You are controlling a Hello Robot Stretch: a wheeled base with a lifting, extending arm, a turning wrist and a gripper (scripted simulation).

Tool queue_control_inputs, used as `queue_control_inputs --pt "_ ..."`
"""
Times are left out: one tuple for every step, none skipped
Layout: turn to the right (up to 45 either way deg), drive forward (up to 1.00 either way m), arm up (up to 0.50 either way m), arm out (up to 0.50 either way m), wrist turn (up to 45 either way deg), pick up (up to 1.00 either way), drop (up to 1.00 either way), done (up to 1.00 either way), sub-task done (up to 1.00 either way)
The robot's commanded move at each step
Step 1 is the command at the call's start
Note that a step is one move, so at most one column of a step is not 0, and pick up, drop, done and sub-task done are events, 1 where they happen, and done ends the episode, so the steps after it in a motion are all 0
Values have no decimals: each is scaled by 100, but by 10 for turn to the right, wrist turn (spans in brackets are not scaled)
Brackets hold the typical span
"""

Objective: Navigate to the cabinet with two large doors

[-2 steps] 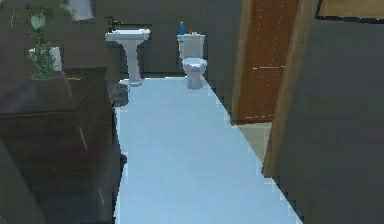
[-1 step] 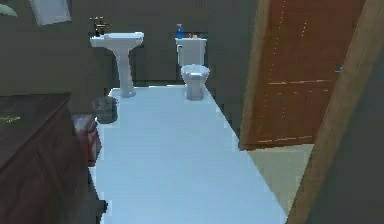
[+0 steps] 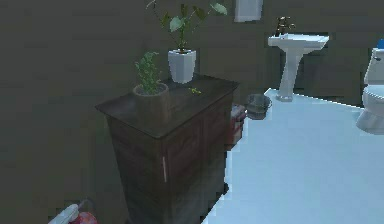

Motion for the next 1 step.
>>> queue_control_inputs --pt "0 0 0 0 0 0 0 100 0"
